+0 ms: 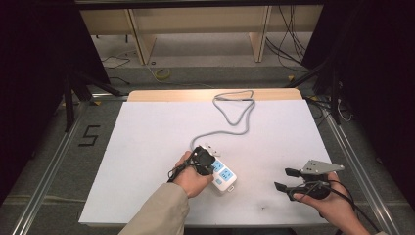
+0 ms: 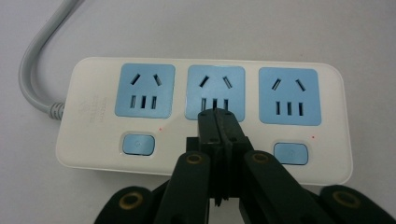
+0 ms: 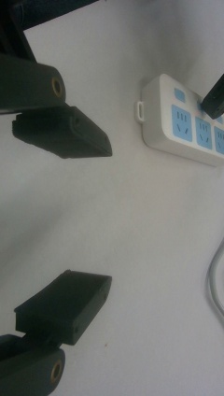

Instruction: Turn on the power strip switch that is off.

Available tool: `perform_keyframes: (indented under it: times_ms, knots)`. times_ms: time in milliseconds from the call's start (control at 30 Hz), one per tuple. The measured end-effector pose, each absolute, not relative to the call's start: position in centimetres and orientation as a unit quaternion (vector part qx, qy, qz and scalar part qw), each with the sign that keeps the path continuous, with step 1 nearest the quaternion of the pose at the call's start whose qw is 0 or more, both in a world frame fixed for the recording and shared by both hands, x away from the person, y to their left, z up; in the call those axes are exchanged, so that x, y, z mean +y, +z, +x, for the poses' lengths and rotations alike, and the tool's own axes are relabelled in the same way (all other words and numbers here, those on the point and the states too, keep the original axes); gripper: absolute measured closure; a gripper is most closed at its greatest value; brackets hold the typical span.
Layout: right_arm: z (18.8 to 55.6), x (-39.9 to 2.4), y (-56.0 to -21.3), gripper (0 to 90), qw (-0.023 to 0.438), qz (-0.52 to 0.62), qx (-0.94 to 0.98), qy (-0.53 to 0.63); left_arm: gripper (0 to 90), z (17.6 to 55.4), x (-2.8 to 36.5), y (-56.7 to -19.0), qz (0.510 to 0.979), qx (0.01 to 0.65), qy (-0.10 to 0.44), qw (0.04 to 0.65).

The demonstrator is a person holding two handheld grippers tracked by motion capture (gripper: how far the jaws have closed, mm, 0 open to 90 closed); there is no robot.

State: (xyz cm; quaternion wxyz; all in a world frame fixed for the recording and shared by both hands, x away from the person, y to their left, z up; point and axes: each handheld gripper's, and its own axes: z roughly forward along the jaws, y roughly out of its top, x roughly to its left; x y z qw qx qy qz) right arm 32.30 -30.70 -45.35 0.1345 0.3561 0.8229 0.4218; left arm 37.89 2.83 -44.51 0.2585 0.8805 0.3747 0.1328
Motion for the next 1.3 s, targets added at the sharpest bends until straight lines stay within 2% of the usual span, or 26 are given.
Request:
perform_keyframes:
  times_ms: [1300]
  knots:
    - [32.32, -30.77, -45.31, 32.5, 0.134, 0.356, 0.823, 0.422, 89.9, 38.51, 2.48, -44.20, 0.884, 0.386, 0.116, 0.237]
